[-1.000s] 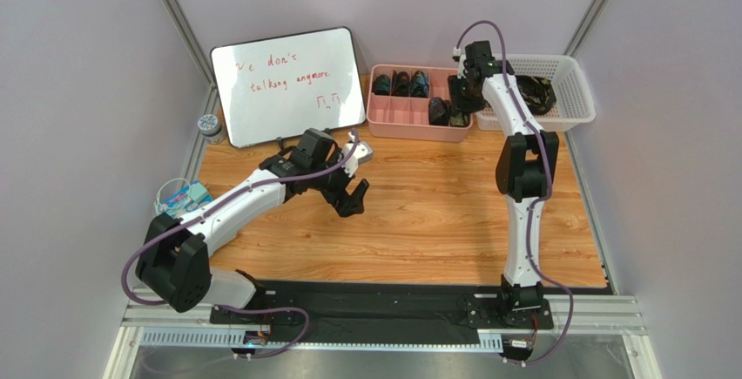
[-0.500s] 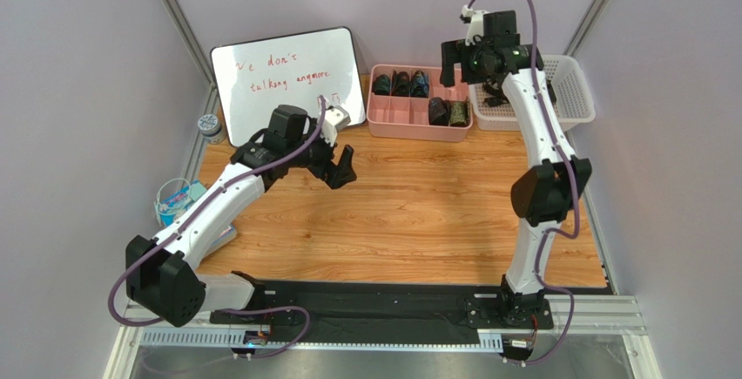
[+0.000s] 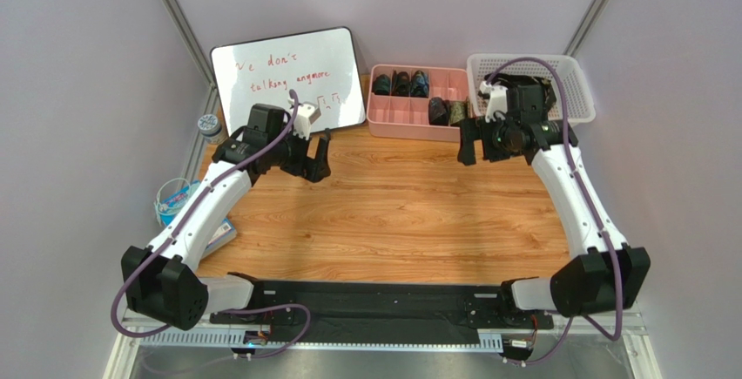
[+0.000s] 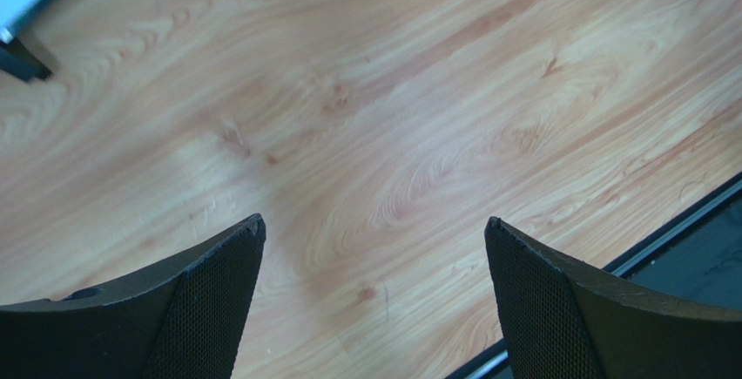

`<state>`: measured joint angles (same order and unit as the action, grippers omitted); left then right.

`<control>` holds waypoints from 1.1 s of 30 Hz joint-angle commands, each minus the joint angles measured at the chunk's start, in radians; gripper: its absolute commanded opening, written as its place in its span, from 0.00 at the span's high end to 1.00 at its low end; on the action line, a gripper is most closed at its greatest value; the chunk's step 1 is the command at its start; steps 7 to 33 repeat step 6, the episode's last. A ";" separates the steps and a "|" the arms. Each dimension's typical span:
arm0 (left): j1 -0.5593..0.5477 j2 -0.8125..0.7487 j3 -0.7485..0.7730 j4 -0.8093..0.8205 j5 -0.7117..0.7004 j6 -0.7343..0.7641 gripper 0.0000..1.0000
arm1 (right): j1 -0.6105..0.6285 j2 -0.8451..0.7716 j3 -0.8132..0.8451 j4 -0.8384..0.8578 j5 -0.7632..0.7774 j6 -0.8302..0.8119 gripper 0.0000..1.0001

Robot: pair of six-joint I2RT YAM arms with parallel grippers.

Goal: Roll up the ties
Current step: Reset both arms

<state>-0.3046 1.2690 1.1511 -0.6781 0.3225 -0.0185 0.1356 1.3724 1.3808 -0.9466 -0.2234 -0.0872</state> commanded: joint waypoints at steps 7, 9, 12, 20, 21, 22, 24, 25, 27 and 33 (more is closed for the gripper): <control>0.005 -0.112 -0.105 -0.032 -0.086 -0.009 0.01 | -0.051 -0.274 -0.226 0.017 0.041 -0.048 0.00; 0.005 -0.112 -0.105 -0.032 -0.086 -0.009 0.01 | -0.051 -0.274 -0.226 0.017 0.041 -0.048 0.00; 0.005 -0.112 -0.105 -0.032 -0.086 -0.009 0.01 | -0.051 -0.274 -0.226 0.017 0.041 -0.048 0.00; 0.005 -0.112 -0.105 -0.032 -0.086 -0.009 0.01 | -0.051 -0.274 -0.226 0.017 0.041 -0.048 0.00; 0.005 -0.112 -0.105 -0.032 -0.086 -0.009 0.01 | -0.051 -0.274 -0.226 0.017 0.041 -0.048 0.00; 0.005 -0.112 -0.105 -0.032 -0.086 -0.009 0.01 | -0.051 -0.274 -0.226 0.017 0.041 -0.048 0.00; 0.005 -0.112 -0.105 -0.032 -0.086 -0.009 0.01 | -0.051 -0.274 -0.226 0.017 0.041 -0.048 0.00; 0.005 -0.112 -0.105 -0.032 -0.086 -0.009 0.01 | -0.051 -0.274 -0.226 0.017 0.041 -0.048 0.00; 0.005 -0.112 -0.105 -0.032 -0.086 -0.009 0.01 | -0.051 -0.274 -0.226 0.017 0.041 -0.048 0.00; 0.005 -0.112 -0.105 -0.032 -0.086 -0.009 0.01 | -0.051 -0.274 -0.226 0.017 0.041 -0.048 0.00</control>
